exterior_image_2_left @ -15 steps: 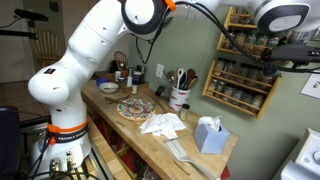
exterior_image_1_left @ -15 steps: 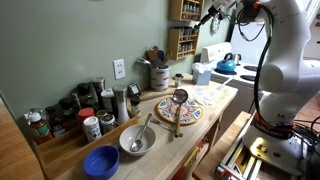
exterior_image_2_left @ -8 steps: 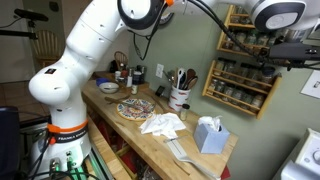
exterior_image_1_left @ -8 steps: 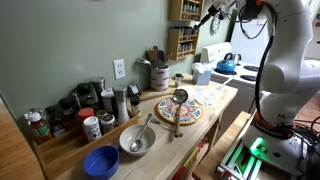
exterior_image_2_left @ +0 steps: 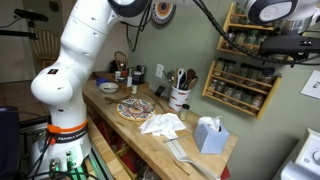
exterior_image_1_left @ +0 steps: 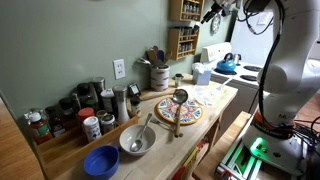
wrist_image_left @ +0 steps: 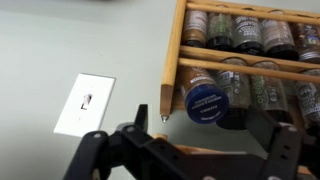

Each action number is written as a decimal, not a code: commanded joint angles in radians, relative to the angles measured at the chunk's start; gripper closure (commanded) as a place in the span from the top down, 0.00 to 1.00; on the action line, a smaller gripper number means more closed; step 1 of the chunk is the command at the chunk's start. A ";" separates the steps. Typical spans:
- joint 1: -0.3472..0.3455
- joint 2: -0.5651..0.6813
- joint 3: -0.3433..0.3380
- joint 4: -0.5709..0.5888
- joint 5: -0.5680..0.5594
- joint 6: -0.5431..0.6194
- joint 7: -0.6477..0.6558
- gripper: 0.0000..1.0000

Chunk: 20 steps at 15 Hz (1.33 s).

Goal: Move a bottle from the bottom rack to the counter

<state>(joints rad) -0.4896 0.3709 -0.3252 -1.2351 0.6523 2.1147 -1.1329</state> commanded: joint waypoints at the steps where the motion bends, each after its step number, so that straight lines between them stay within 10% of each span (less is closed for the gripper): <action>1: 0.005 -0.008 -0.002 -0.011 -0.003 0.004 0.010 1.00; 20: 0.089 -0.018 0.000 -0.103 -0.044 0.137 0.002 1.00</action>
<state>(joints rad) -0.4149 0.3635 -0.3224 -1.3008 0.6281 2.2203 -1.1207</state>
